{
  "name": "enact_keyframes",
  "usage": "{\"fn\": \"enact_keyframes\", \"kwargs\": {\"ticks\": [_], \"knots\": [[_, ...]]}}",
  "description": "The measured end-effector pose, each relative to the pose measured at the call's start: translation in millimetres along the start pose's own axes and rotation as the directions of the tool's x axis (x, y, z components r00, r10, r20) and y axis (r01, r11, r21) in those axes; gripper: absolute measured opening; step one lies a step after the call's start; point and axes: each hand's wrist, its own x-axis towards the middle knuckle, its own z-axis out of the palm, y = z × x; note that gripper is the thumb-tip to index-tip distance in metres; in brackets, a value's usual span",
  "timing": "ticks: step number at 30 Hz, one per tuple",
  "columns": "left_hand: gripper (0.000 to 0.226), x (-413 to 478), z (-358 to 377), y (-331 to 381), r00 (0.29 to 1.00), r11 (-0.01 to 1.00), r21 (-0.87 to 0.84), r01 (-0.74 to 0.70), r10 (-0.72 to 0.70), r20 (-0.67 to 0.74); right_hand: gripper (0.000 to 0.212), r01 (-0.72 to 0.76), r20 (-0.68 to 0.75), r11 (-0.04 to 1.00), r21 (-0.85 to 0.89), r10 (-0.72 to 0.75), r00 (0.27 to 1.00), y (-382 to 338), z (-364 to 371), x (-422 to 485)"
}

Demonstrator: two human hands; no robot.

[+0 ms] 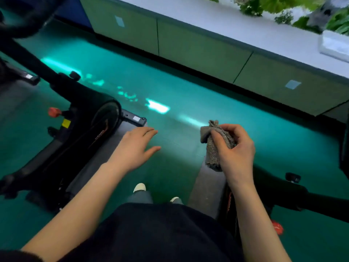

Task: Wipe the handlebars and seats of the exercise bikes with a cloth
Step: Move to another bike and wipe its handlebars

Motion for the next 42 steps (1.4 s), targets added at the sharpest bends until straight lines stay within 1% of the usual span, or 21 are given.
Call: {"fn": "enact_keyframes", "kwargs": {"ticks": [4, 6, 8, 10, 13, 16, 20, 22, 27, 35, 38, 42], "knots": [[0.061, -34, 4, -42, 0.988, 0.988, -0.019, 0.152, -0.152, 0.025, 0.012, 0.02, 0.084, 1.0, 0.005, -0.02, 0.996, -10, 36, -4], [0.059, -49, 3, -62, 0.975, 0.971, -0.094, 0.22, -0.216, 0.05, 0.012, 0.021, 0.114, 1.0, 0.014, -0.022, 0.993, -18, 56, -6], [0.059, -64, 0, -84, 0.955, 0.931, -0.216, 0.296, -0.287, 0.071, 0.011, 0.033, 0.136, 0.999, 0.013, -0.035, 0.99, -28, 80, -9], [0.059, -79, -3, -107, 0.94, 0.898, -0.278, 0.342, -0.331, 0.085, 0.011, 0.041, 0.159, 0.999, 0.01, -0.042, 0.986, -39, 104, -16], [0.059, -99, -7, -144, 0.925, 0.879, -0.288, 0.379, -0.369, 0.092, 0.011, 0.06, 0.21, 0.998, 0.006, -0.06, 0.976, -56, 144, -31], [0.059, -114, -13, -179, 0.921, 0.883, -0.262, 0.389, -0.382, 0.083, 0.01, 0.107, 0.265, 0.994, -0.012, -0.1, 0.959, -74, 183, -48], [0.057, -127, -20, -222, 0.921, 0.893, -0.227, 0.388, -0.386, 0.056, 0.011, 0.153, 0.285, 0.988, -0.01, -0.144, 0.948, -91, 229, -67], [0.056, -131, -23, -238, 0.918, 0.895, -0.209, 0.394, -0.393, 0.05, 0.012, 0.154, 0.294, 0.988, -0.01, -0.144, 0.945, -96, 246, -72], [0.054, -131, -31, -263, 0.915, 0.885, -0.242, 0.398, -0.402, 0.036, 0.012, 0.143, 0.313, 0.99, -0.009, -0.133, 0.94, -105, 272, -69], [0.054, -88, -44, -288, 0.904, 0.875, -0.236, 0.423, -0.426, 0.041, 0.015, 0.115, 0.357, 0.993, -0.004, -0.106, 0.928, -108, 300, -22], [0.054, -60, -56, -292, 0.9, 0.879, -0.212, 0.428, -0.435, 0.012, 0.015, 0.137, 0.359, 0.991, 0.001, -0.128, 0.924, -111, 311, 10], [0.053, -21, -79, -296, 0.907, 0.893, -0.207, 0.399, -0.417, -0.051, 0.015, 0.152, 0.334, 0.988, 0.005, -0.145, 0.931, -115, 320, 52]]}}
